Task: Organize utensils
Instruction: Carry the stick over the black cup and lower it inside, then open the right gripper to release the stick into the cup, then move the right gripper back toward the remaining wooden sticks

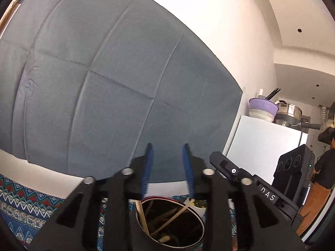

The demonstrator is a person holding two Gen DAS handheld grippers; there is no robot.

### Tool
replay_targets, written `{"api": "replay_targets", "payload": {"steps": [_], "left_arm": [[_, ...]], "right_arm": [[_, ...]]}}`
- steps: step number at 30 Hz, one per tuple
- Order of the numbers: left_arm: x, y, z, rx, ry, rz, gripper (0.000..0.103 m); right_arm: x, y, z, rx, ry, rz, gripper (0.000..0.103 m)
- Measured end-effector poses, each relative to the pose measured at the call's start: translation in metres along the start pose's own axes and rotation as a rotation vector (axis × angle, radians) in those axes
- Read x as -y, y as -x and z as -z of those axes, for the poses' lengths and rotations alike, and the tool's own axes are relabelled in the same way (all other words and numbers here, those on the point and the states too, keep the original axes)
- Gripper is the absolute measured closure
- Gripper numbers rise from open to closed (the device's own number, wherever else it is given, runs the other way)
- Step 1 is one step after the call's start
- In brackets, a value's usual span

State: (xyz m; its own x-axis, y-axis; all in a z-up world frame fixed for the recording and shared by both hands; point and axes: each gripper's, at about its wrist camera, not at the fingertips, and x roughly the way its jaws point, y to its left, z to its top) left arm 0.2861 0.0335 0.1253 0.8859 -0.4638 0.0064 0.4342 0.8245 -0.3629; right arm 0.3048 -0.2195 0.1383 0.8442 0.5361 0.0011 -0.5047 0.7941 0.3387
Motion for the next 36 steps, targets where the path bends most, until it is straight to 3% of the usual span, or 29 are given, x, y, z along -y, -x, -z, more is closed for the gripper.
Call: {"api": "replay_targets", "payload": {"steps": [1,2,4,5,6,7,8,15,21,24,29,36], "left_arm": [[0.002,0.002,-0.002,0.002,-0.012,-0.008,0.043],[0.005,0.004,-0.004,0.001,-0.03,-0.013,0.035],[0.01,0.009,-0.008,0.007,-0.07,-0.034,0.027],[0.013,0.011,-0.01,0.013,-0.088,-0.052,0.017],[0.016,0.013,-0.013,0.015,-0.105,-0.071,0.013],[0.018,0.015,-0.016,0.015,-0.12,-0.086,0.01],[0.019,0.018,-0.018,0.014,-0.133,-0.099,0.006],[0.034,0.026,-0.028,-0.008,-0.23,-0.171,0.006],[0.047,0.017,-0.023,-0.146,-0.259,-0.203,0.006],[0.051,0.013,-0.021,-0.187,-0.28,-0.245,0.006],[0.054,0.013,-0.021,-0.223,-0.283,-0.25,0.006],[0.047,0.015,-0.023,-0.319,-0.229,-0.277,0.006]], "right_arm": [[0.001,0.003,-0.002,0.011,-0.002,0.008,0.06],[0.001,0.007,-0.004,0.029,-0.011,0.015,0.05],[0.004,0.017,-0.009,0.068,-0.031,0.012,0.042],[0.005,0.022,-0.013,0.076,-0.036,0.013,0.037],[0.006,0.025,-0.016,0.081,-0.042,0.026,0.019],[0.008,0.029,-0.02,0.095,-0.052,0.045,0.012],[0.01,0.034,-0.022,0.118,-0.064,0.061,0.012],[0.021,0.049,-0.039,0.14,-0.107,0.122,0.008],[0.022,0.054,-0.046,0.124,-0.089,0.148,0.008],[0.021,0.052,-0.049,0.095,-0.091,0.15,0.008],[0.017,0.048,-0.053,0.037,-0.077,0.185,0.008],[0.009,0.043,-0.063,-0.121,-0.038,0.326,0.008]]}}
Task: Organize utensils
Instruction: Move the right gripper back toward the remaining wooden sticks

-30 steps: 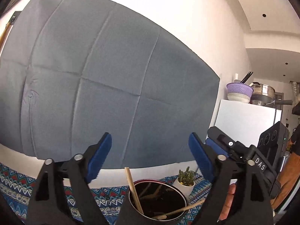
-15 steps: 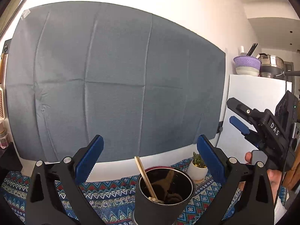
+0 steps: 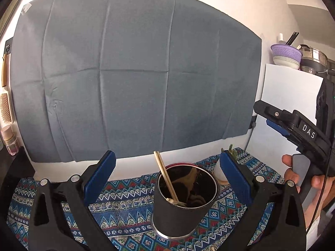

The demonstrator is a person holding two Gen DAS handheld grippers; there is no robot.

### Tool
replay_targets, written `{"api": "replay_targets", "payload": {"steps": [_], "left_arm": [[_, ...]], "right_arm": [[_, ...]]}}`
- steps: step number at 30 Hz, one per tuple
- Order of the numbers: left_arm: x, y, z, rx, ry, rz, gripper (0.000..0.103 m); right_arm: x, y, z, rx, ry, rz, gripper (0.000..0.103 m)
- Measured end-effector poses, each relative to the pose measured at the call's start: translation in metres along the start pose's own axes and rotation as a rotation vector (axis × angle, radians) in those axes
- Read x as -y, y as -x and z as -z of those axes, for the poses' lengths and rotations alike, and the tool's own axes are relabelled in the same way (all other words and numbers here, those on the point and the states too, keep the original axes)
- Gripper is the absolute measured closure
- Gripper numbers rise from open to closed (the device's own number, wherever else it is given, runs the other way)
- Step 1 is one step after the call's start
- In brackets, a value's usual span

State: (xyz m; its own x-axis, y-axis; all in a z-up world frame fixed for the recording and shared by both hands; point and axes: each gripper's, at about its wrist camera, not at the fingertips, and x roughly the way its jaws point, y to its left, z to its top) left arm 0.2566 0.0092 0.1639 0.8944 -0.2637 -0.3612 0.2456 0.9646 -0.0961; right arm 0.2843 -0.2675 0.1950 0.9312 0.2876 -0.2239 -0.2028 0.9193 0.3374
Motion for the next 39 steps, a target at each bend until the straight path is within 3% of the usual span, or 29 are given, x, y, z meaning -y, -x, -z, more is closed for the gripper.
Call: {"api": "replay_targets", "payload": {"steps": [6,9,13,18,21,24,27,30,35,37,39], "left_arm": [[-0.008,0.0,-0.002,-0.095,0.077,-0.025,0.006],[-0.015,-0.004,-0.001,-0.195,0.156,-0.094,0.006],[-0.022,0.003,-0.002,-0.193,0.196,-0.091,0.006],[-0.019,0.009,0.004,-0.271,0.185,-0.191,0.006],[-0.017,0.012,0.014,-0.34,0.183,-0.155,0.006],[-0.012,0.015,0.029,-0.408,0.176,-0.104,0.006],[-0.004,0.018,0.046,-0.473,0.145,-0.111,0.006],[0.003,0.02,0.064,-0.533,0.104,-0.105,0.006],[0.008,0.013,0.109,-0.739,0.153,0.018,0.006],[0.008,0.012,0.126,-0.779,0.173,0.012,0.006],[0.012,0.013,0.14,-0.784,0.121,-0.047,0.006]], "right_arm": [[-0.014,0.007,-0.001,-0.093,0.082,0.102,0.008],[-0.02,0.009,-0.001,-0.168,0.091,0.14,0.008],[-0.019,0.014,0.0,-0.23,0.048,0.1,0.008],[-0.004,0.011,0.01,-0.41,-0.035,0.107,0.008],[0.006,0.007,0.029,-0.553,-0.053,0.108,0.008],[0.008,0.006,0.054,-0.688,-0.057,0.055,0.008],[0.007,0.01,0.082,-0.791,-0.037,0.033,0.008],[0.006,0.017,0.103,-0.845,-0.014,0.039,0.008],[0.011,0.03,0.13,-0.883,-0.014,0.051,0.008],[0.014,0.031,0.142,-0.907,-0.024,0.061,0.008],[0.019,0.03,0.156,-0.954,-0.039,0.07,0.008]]}}
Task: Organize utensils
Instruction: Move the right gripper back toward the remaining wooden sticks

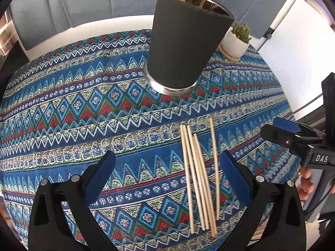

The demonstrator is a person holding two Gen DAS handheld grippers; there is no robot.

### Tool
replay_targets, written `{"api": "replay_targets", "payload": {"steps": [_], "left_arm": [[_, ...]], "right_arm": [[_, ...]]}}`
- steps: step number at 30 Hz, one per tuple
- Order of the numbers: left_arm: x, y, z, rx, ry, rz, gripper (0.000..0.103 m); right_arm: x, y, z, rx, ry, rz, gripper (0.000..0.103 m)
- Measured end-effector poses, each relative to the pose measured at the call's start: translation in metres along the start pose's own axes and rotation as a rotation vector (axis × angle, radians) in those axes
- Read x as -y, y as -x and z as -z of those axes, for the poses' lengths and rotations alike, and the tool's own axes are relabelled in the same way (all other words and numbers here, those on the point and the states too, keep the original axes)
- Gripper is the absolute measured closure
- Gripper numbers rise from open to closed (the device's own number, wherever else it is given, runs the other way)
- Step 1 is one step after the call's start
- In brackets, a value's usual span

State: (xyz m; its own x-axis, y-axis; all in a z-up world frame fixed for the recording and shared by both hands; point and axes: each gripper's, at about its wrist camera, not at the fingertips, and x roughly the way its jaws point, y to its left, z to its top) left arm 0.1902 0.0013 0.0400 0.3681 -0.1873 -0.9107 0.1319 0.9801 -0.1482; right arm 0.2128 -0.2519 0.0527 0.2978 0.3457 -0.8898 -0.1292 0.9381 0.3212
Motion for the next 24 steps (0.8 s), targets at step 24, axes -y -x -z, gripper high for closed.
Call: {"api": "replay_targets", "payload": {"steps": [24], "left_arm": [[0.016,-0.057,0.053,-0.065,-0.128,-0.118,0.005]], "right_arm": [[-0.022,-0.075,0.038,-0.066,0.102,0.137,0.007]]}}
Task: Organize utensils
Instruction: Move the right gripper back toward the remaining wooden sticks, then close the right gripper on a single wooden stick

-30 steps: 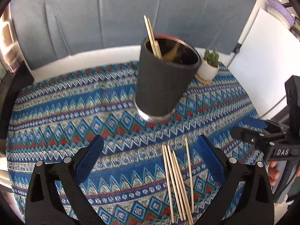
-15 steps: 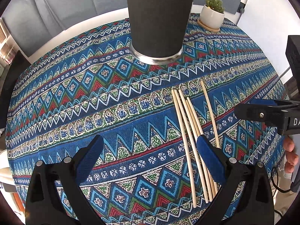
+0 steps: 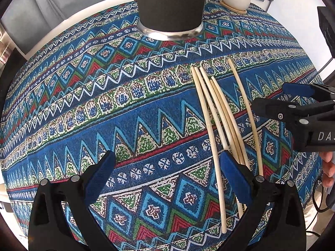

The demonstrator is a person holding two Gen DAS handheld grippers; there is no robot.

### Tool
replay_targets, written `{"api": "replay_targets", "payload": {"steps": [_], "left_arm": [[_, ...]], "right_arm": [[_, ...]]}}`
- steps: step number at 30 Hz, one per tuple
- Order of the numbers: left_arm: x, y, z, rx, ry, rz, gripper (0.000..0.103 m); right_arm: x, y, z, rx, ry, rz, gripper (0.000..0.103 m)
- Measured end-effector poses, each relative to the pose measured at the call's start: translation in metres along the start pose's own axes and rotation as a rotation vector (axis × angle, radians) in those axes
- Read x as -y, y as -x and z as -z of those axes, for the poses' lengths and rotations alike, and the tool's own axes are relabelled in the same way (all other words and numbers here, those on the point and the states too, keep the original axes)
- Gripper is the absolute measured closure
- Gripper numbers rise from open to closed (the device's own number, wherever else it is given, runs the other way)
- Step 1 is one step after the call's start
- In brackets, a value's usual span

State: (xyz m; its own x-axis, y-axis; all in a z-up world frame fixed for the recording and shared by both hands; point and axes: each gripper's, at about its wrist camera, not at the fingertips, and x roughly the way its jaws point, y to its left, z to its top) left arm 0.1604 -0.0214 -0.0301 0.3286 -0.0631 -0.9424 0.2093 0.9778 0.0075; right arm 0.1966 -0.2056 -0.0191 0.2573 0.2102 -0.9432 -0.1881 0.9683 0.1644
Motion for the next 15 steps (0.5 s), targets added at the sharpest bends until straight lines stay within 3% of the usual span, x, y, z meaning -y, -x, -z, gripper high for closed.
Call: {"api": "replay_targets", "payload": {"steps": [5,9,15], "left_arm": [[0.0,0.0,0.008,0.125,-0.001,-0.002,0.004],[-0.002,0.004,0.018,0.195,-0.019,0.006,0.004],[-0.004,0.007,0.021,0.229,-0.053,0.021,0.004]], "right_arm": [[-0.019,-0.007,0.005,0.034,0.055,0.103,0.007],[-0.023,-0.009,0.017,0.114,0.107,0.089,0.007],[-0.017,-0.011,0.026,0.118,0.154,0.084,0.007]]}}
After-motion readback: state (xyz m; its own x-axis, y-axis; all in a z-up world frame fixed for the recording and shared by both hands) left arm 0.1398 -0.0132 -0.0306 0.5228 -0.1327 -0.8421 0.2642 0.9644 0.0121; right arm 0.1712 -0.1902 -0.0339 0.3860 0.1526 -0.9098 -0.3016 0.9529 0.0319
